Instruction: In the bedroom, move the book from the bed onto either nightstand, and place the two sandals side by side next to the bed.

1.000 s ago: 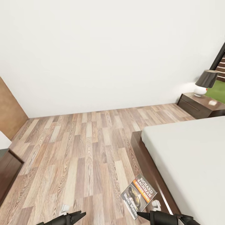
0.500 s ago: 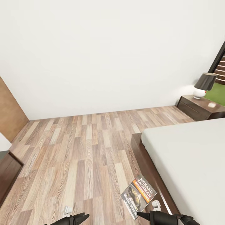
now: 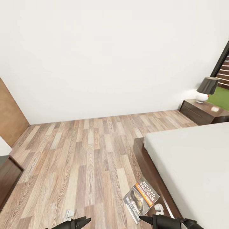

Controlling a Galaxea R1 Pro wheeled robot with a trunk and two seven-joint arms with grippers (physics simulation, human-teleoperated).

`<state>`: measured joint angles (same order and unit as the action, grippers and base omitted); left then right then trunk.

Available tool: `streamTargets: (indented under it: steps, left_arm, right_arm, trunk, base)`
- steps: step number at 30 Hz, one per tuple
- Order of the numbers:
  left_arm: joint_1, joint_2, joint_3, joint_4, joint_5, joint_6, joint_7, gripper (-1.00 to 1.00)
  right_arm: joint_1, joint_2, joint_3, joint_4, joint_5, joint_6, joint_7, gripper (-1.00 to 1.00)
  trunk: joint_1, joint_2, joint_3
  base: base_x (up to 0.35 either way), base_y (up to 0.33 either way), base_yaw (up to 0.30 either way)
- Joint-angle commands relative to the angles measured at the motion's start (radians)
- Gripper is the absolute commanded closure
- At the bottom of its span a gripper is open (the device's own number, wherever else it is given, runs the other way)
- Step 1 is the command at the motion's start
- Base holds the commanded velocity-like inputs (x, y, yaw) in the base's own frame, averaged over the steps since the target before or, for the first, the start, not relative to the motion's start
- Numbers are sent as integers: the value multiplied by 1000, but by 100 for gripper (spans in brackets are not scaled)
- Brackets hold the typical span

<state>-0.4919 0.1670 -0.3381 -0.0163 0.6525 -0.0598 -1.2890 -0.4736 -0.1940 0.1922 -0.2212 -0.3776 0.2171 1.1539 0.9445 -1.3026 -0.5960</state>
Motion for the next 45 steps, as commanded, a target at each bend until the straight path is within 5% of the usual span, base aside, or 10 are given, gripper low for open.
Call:
streamTargets:
  steps: [1, 45]
  left_arm:
    - [0, 0, -9, 0, 7, -6, -1, -100]
    - [0, -12, -10, 1, 6, -6, 13, -100]
  right_arm:
    - [0, -1, 7, 0, -10, 10, 1, 100]
    - [0, -1, 7, 0, -10, 10, -2, 100]
  trunk:
    - [0, 0, 1]
    - [0, 0, 72]
  base:
    - [0, 0, 0]
    - [0, 0, 0]
